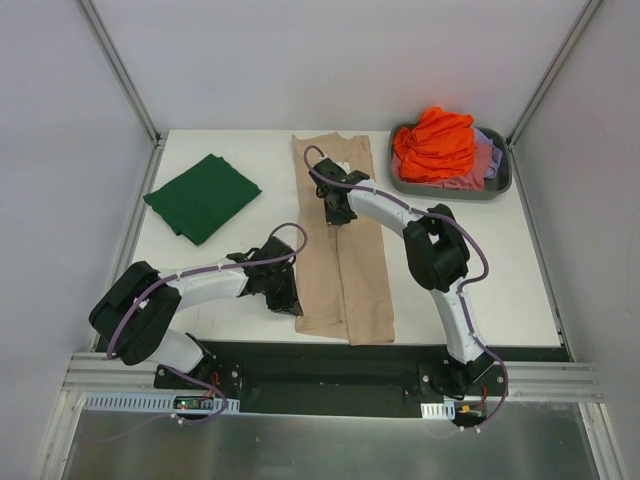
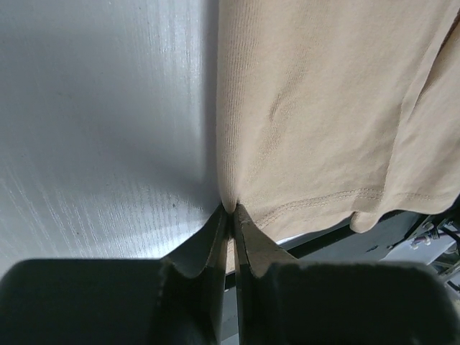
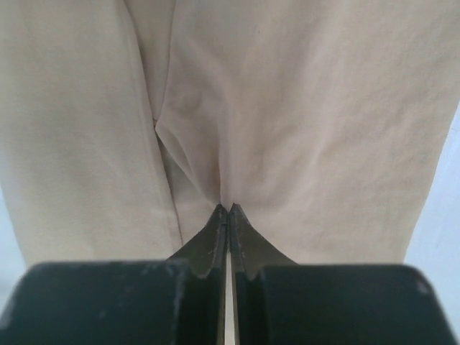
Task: Fold and stack the t-shirts
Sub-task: Grab the bottom of the folded rectangular tshirt with both arms
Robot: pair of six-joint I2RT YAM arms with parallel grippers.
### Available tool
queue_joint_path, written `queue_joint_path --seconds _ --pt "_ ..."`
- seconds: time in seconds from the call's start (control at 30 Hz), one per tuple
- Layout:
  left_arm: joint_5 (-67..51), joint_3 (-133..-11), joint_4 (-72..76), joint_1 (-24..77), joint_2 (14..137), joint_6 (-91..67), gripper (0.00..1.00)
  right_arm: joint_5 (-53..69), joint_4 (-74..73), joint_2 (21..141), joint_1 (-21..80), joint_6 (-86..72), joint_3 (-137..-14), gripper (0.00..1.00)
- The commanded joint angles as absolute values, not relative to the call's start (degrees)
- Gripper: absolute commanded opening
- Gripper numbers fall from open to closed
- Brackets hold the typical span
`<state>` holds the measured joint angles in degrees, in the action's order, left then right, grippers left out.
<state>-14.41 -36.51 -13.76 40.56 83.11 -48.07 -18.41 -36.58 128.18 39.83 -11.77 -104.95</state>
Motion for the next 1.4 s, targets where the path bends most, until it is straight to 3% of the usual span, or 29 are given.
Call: queue_joint_path --seconds 0.0,0.13,0.23,0.37,0.63,0.97,1.37 --pt "-10.2 -33.7 -20.5 41.6 84.1 -47.1 0.06 -16.4 -37.0 126.4 39.6 -14.8 -110.1 0.01" --pt "-10.2 -33.8 -20.6 41.9 84.4 -47.3 0.06 -15.2 -37.8 128.3 39.3 -15.5 -111.4 0.02" --pt "-10.0 -33.7 -20.6 42.0 84.4 -47.6 0.07 -14.2 -39.1 128.9 39.4 -14.4 -111.0 0.11" --pt "-10.2 -33.8 -20.7 42.0 84.5 -47.5 0.08 -10.8 -39.1 126.4 39.4 -10.2 -107.4 0.37" --pt "-10.2 -33.7 -20.9 42.0 84.2 -47.3 0.09 -3.2 -34.6 109.2 40.6 -2.3 -89.7 0.52" --pt "-10.0 -34.2 -21.2 42.1 83.2 -47.2 0.12 6.8 -28.6 87.7 50.4 -5.9 -58.8 0.53" --pt "-9.9 -34.0 -21.5 42.2 83.3 -47.3 0.12 6.4 -30.8 90.6 61.4 -10.4 -56.1 0.47"
